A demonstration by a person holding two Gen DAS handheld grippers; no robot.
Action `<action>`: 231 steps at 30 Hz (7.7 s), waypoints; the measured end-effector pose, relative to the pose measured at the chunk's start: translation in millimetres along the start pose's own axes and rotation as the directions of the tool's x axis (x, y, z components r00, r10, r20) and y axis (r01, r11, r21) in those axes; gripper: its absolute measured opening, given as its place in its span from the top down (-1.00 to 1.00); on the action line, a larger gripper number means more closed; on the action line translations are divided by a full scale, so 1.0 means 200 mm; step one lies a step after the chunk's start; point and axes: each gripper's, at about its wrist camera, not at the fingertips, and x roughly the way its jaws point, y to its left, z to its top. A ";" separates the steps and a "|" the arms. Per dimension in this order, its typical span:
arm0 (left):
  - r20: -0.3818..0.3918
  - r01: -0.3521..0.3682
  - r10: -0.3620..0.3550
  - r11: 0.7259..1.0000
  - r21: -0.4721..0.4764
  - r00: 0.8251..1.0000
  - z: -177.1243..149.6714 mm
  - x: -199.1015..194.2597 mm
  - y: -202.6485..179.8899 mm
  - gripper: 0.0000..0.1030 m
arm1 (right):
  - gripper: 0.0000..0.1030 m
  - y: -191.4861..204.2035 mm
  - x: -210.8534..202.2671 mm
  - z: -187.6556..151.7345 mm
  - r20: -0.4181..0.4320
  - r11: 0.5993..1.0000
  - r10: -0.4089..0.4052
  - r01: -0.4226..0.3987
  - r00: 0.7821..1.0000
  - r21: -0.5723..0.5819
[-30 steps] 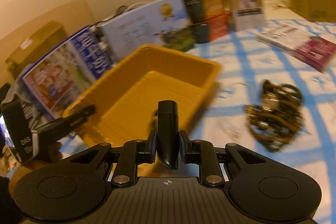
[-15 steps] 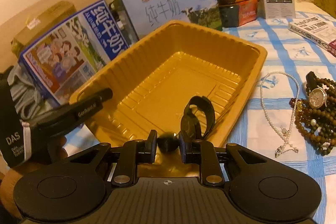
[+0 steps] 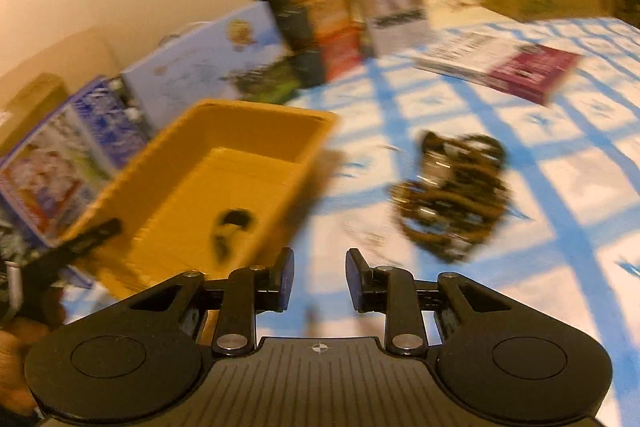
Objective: Organize jewelry
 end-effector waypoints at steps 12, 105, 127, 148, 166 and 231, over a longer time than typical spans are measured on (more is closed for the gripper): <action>-0.002 0.002 -0.002 1.000 0.003 1.000 0.00 0.01 0.00 0.64 | 0.44 -0.14 0.05 -0.04 -0.048 0.995 -0.094 0.093 0.994 -0.020; -0.006 0.010 -0.010 1.000 0.004 1.000 0.01 0.03 0.01 0.64 | 0.86 0.17 0.16 0.09 0.097 0.955 -0.009 0.037 0.995 -0.293; -0.004 0.016 -0.016 1.000 0.021 1.000 0.02 0.02 0.01 0.65 | 0.27 0.50 0.25 0.08 0.049 0.948 0.234 -0.216 0.971 -0.234; -0.005 0.014 -0.014 1.000 0.026 1.000 0.02 0.01 0.01 0.65 | 0.12 -0.05 0.28 0.01 -0.029 0.983 -0.079 0.073 0.996 -0.168; -0.003 0.015 -0.015 0.999 0.029 1.000 0.03 0.02 0.00 0.65 | 0.96 0.01 0.45 0.01 -0.014 0.939 -0.173 0.160 0.985 -0.305; 0.003 0.023 -0.023 0.999 0.033 1.000 0.02 -0.01 -0.01 0.65 | 0.21 0.25 -0.06 0.22 0.027 0.995 0.071 -0.069 0.997 -0.071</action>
